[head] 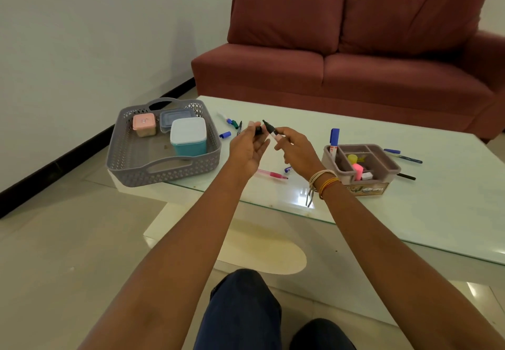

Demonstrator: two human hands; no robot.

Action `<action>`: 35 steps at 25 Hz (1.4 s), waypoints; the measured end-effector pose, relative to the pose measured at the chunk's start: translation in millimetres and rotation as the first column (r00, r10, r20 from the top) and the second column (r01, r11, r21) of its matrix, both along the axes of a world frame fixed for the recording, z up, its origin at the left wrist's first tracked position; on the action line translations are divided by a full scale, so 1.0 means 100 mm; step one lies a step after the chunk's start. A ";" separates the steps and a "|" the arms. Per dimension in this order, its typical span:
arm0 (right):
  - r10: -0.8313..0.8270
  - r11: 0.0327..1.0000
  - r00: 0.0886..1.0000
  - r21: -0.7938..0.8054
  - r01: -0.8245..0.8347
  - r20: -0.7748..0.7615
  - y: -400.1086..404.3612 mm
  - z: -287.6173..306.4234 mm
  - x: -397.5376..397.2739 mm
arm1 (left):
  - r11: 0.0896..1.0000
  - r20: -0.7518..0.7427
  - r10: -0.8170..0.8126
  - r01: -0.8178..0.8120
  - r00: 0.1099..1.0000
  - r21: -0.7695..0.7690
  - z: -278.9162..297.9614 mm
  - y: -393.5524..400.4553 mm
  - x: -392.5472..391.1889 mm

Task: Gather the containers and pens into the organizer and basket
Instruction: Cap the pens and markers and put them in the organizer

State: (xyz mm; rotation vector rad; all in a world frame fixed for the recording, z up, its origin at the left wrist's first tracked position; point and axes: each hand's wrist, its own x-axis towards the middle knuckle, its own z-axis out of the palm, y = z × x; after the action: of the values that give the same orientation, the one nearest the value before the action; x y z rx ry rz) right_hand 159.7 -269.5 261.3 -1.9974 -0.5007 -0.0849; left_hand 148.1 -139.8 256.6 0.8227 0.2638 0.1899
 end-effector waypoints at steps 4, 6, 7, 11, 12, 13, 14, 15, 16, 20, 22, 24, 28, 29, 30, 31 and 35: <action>0.012 0.992 0.995 -0.124 0.001 0.098 -0.06 -0.03 -0.09 | 0.998 0.052 -0.024 0.027 0.998 -0.055 0.11 0.03 -0.08; 0.009 0.987 0.994 -0.160 0.008 0.109 -0.05 -0.04 -0.11 | 0.999 0.052 -0.042 0.041 0.998 0.010 0.16 0.04 -0.12; 0.006 0.985 0.993 -0.172 0.015 0.118 -0.05 -0.05 -0.12 | 0.997 0.045 -0.049 0.046 0.998 0.060 0.17 0.04 -0.13; -0.027 0.986 0.986 -0.155 0.053 0.167 -0.09 -0.02 -0.17 | 0.993 0.060 -0.022 0.015 0.998 0.119 0.20 0.06 -0.15; -0.036 0.988 0.984 -0.143 0.061 0.172 -0.10 0.00 -0.18 | 0.993 0.060 -0.014 0.007 0.998 0.116 0.20 0.07 -0.15; -0.042 0.988 0.984 -0.137 0.066 0.173 -0.11 0.01 -0.19 | 0.992 0.055 -0.009 0.002 0.998 0.129 0.21 0.07 -0.15; -0.046 0.987 0.984 -0.143 0.071 0.171 -0.12 0.02 -0.19 | 0.986 0.044 -0.009 0.002 0.999 0.164 0.21 0.07 -0.15; -0.047 0.984 0.984 -0.161 0.075 0.170 -0.12 0.02 -0.20 | 0.976 0.030 -0.018 0.012 0.999 0.217 0.21 0.06 -0.15; -0.044 0.980 0.985 -0.185 0.076 0.168 -0.12 0.03 -0.20 | 0.961 0.017 -0.040 0.034 0.999 0.275 0.20 0.04 -0.15; -0.059 0.979 0.989 -0.188 0.084 0.136 -0.12 0.07 -0.22 | 0.922 0.024 -0.123 0.105 0.992 0.371 0.16 -0.05 -0.20; -0.097 0.984 0.990 -0.141 0.111 0.106 -0.10 0.08 -0.23 | 0.924 0.058 -0.114 0.084 0.992 0.374 0.11 -0.08 -0.20; -0.128 0.985 0.990 -0.105 0.134 0.064 -0.08 0.09 -0.25 | 0.939 0.085 -0.108 0.074 0.991 0.335 0.03 -0.12 -0.22; -0.140 0.990 0.985 -0.022 0.138 -0.098 -0.09 0.12 -0.30 | 0.946 0.104 -0.094 0.056 0.990 0.320 -0.03 -0.17 -0.18; -0.139 0.990 0.978 0.012 0.143 -0.156 -0.11 0.14 -0.31 | 0.945 0.117 -0.097 0.055 0.988 0.323 -0.03 -0.19 -0.17; -0.140 0.987 0.965 0.047 0.154 -0.221 -0.13 0.16 -0.32 | 0.945 0.124 -0.103 0.058 0.987 0.322 -0.03 -0.21 -0.15; -0.136 0.982 0.946 0.083 0.167 -0.295 -0.16 0.18 -0.33 | 0.945 0.125 -0.111 0.065 0.986 0.321 -0.04 -0.24 -0.15; -0.023 0.949 0.837 0.251 0.189 -0.546 -0.30 0.22 -0.35 | 0.930 0.123 -0.168 0.116 0.978 0.350 -0.05 -0.34 -0.14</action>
State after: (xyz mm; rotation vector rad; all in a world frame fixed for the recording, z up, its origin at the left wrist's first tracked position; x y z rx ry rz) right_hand 124.5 -299.9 283.0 -1.6511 -0.0036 0.3139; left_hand 134.3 -173.8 251.8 1.1626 0.0255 0.1626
